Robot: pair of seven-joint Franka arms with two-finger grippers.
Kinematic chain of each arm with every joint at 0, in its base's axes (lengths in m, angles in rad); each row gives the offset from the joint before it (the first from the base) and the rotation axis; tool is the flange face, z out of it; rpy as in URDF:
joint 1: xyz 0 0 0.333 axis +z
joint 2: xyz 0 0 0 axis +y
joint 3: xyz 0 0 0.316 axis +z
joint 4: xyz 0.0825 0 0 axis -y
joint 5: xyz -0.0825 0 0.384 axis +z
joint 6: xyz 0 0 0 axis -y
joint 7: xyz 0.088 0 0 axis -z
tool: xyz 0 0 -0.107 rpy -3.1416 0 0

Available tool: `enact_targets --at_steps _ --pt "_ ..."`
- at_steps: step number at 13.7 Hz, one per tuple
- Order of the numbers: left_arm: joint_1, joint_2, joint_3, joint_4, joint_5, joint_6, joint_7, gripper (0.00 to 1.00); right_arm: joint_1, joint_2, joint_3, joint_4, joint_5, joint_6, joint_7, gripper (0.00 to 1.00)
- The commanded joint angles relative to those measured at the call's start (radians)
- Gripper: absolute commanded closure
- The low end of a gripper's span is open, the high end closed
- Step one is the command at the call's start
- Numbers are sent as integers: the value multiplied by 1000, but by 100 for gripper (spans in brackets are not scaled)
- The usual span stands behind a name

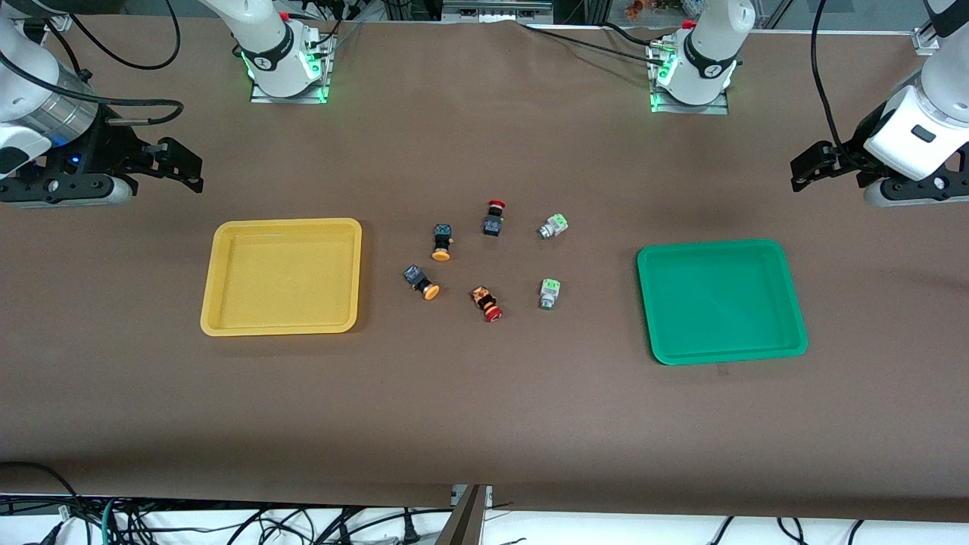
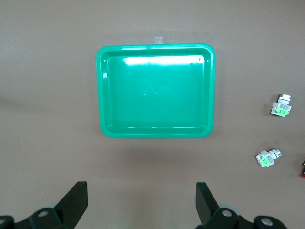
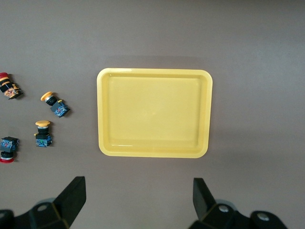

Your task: Place green and yellow buttons in trays

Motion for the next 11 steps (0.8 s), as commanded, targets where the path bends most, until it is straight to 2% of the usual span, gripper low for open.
enact_targets --at_steps 1,5,8,9,11 --pt "11 14 -6 28 -10 -21 22 0 -8 5 6 20 -7 -5 -11 0" --pt "-9 42 -9 40 -20 -23 17 0 -5 3 7 20 -7 -5 -4 1" --pt "-61 124 -9 52 -29 -61 23 0 -3 3 7 20 -7 -3 -5 1" --pt "-93 161 -9 60 -41 -58 14 0 -3 3 7 20 -7 -2 -8 1" --pt "-171 291 -9 150 -61 -20 -4 0 -5 5 7 20 -10 4 -10 1"
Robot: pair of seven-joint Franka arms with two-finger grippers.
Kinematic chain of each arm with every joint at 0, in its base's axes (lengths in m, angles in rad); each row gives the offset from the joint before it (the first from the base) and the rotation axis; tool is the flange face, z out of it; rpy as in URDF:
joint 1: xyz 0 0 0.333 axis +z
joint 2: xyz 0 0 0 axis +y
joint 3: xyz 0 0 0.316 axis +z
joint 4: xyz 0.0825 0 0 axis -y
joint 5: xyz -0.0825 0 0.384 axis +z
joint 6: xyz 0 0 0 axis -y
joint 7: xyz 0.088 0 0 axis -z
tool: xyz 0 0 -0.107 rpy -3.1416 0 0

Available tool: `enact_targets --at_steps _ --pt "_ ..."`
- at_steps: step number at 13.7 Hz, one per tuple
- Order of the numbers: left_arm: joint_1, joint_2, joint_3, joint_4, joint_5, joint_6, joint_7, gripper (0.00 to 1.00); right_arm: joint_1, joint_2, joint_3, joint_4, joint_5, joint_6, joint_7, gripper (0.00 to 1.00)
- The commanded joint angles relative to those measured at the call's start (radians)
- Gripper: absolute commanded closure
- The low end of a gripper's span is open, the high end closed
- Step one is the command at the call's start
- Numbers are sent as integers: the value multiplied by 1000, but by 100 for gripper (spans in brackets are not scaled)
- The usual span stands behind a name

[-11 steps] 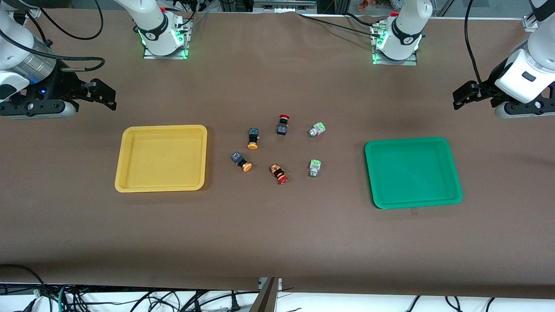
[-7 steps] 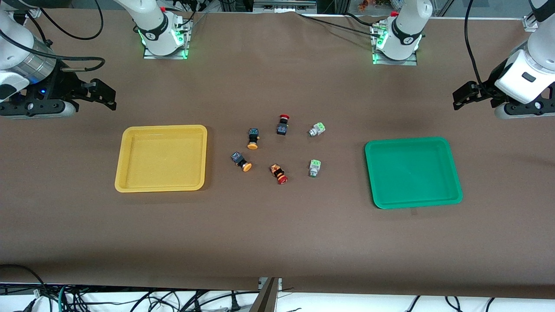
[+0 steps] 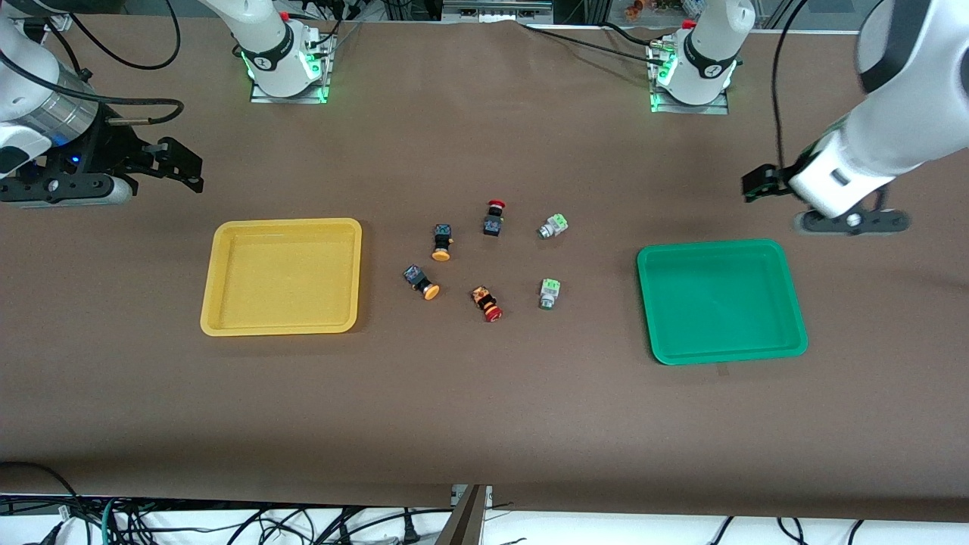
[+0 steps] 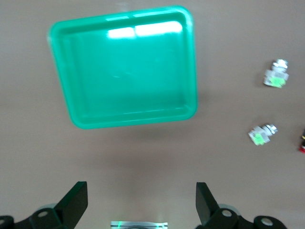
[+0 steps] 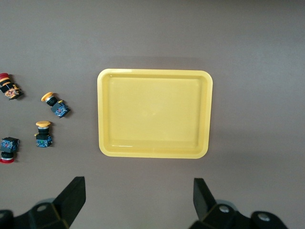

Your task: Place green and yellow buttons in trays

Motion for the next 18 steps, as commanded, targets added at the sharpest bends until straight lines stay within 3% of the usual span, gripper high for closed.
enact_targets --at_steps 1,3,8,11,14,16,17,18 --pt "-103 195 6 176 -25 22 -31 0 -3 6 6 19 -10 3 2 1" --pt "-179 317 6 234 -27 81 -132 0 -3 32 6 20 -9 3 2 1" --pt "-347 530 7 239 -45 472 -395 0 40 129 15 20 -7 39 -7 1" --pt "-384 625 7 227 -31 578 -406 0 83 299 17 23 -1 60 -13 1" --pt "-401 665 9 184 -30 695 -400 0 151 389 23 20 22 219 -11 1" --pt "-401 678 9 176 -30 698 -392 0 204 471 26 19 25 328 2 1" --pt "-401 678 9 166 -30 698 -392 15 239 506 24 19 25 379 7 1" --pt "-402 678 9 163 -30 698 -392 42 263 535 24 14 31 417 12 1"
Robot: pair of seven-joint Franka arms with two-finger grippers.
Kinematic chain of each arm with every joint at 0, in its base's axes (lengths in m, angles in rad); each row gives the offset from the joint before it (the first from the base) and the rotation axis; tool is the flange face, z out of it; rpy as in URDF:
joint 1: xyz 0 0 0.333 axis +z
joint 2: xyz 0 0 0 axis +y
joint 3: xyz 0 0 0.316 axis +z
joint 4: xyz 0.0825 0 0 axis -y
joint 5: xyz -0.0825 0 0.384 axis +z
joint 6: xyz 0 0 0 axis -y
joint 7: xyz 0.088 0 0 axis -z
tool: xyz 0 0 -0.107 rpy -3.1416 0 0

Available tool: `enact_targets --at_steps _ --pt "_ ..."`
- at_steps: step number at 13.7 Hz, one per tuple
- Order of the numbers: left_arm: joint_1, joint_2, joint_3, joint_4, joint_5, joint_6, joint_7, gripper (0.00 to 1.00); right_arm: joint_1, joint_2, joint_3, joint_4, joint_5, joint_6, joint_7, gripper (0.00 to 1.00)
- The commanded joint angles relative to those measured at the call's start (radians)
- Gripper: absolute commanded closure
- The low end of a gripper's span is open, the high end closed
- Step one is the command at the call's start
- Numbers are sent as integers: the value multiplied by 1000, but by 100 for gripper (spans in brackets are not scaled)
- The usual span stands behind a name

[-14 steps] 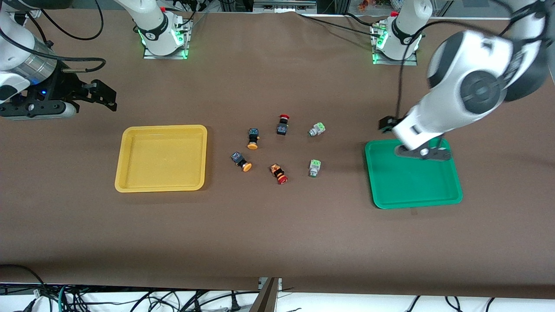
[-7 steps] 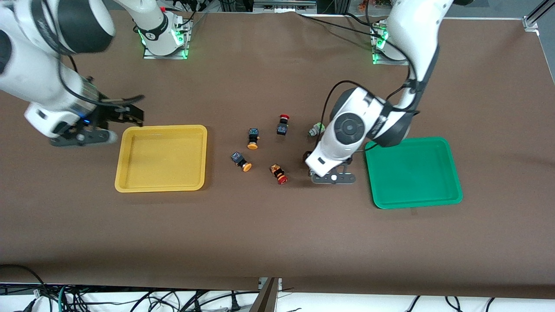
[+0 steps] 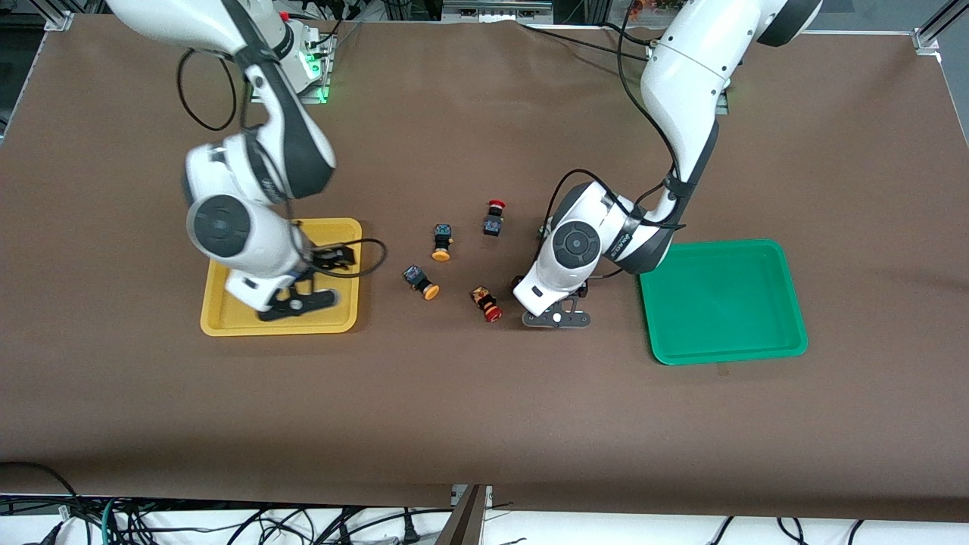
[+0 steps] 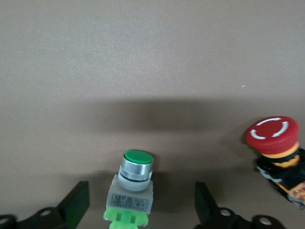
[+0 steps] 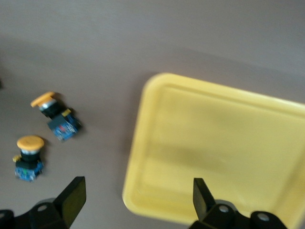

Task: Place green and yellow buttons in trays
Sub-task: 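Grasp the green button with the left gripper while the right gripper grasps a yellow button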

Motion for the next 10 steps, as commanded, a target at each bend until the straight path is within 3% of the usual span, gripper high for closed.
enact_targets --at_steps 1,2,4,7,10 --pt "-13 -13 13 -22 -17 7 11 62 61 83 -4 17 41 67 13 1" --pt "-13 -13 13 -23 -17 3 11 76 84 108 -5 17 58 71 13 0" --pt "-12 -20 15 -30 -15 -7 9 85 107 125 -5 6 61 96 16 1" --pt "6 -88 27 -5 11 -164 15 87 122 160 -4 3 113 117 46 1" --pt "75 -176 36 -4 155 -339 192 86 149 168 -4 -31 118 179 49 1"
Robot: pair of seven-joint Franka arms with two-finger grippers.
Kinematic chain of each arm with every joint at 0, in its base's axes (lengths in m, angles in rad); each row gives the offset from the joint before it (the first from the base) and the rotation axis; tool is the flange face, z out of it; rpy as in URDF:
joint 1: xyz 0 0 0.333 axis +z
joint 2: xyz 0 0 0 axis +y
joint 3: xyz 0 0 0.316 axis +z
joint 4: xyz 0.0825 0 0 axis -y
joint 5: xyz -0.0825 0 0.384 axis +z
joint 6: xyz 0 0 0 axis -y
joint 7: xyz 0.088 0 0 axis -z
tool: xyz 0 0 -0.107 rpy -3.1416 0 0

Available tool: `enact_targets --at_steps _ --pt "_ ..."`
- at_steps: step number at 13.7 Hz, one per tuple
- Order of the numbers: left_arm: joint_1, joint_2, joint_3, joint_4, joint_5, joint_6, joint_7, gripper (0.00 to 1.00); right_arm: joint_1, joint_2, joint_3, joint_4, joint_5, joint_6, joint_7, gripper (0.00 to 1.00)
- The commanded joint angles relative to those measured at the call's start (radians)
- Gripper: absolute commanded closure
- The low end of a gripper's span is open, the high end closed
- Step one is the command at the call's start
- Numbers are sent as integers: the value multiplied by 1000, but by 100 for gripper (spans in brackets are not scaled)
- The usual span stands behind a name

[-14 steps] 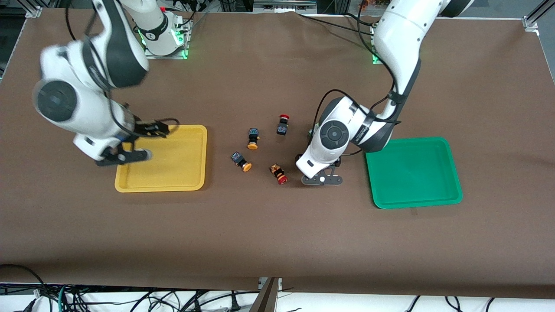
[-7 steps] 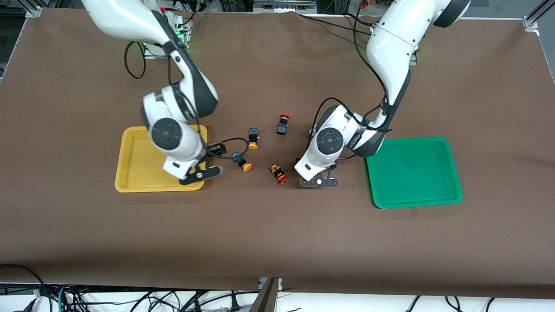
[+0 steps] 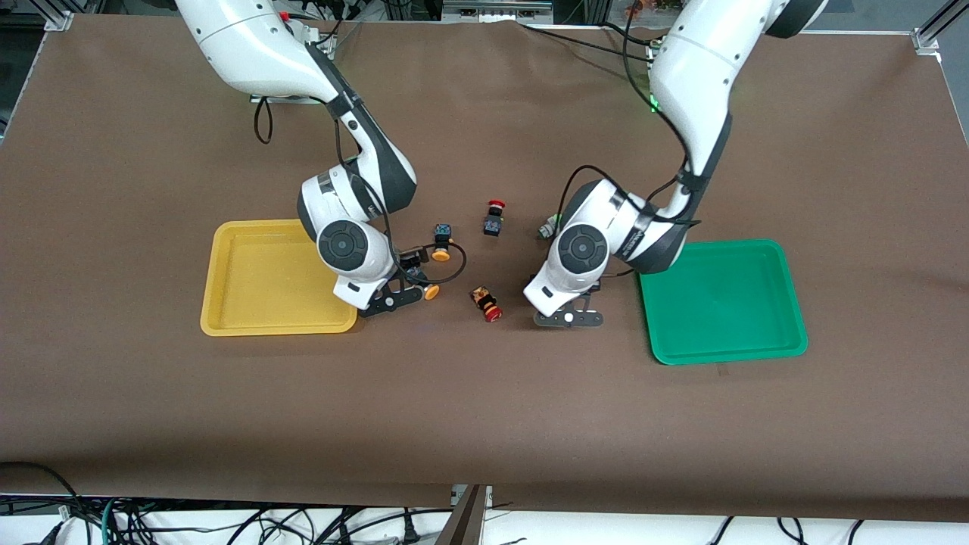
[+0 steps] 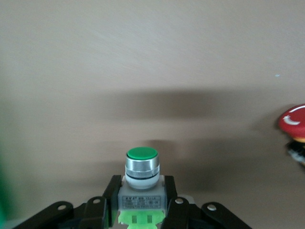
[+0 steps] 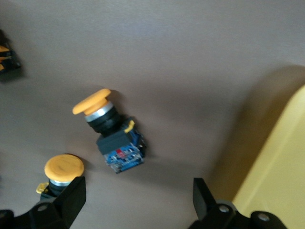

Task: Place green and yellow buttons in trays
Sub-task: 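Grasp the green button with the left gripper while the right gripper grasps a yellow button, then place the green button in the green tray with the left gripper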

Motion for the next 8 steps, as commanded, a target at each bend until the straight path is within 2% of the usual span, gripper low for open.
enact_targets --at_steps 1,2,5,6,8 --pt "83 -92 12 -24 136 -160 215 86 25 9 -6 -34 21 67 13 1" --pt "117 -98 10 -29 186 -174 295 86 28 15 -6 -37 21 78 13 1" --pt "235 -79 7 -50 202 -167 523 85 37 21 -6 -52 21 113 15 1" --pt "261 -50 3 -63 193 -159 551 85 40 26 -6 -59 21 128 15 2" --pt "287 -28 1 -128 193 -61 558 85 45 33 -6 -62 21 141 30 9"
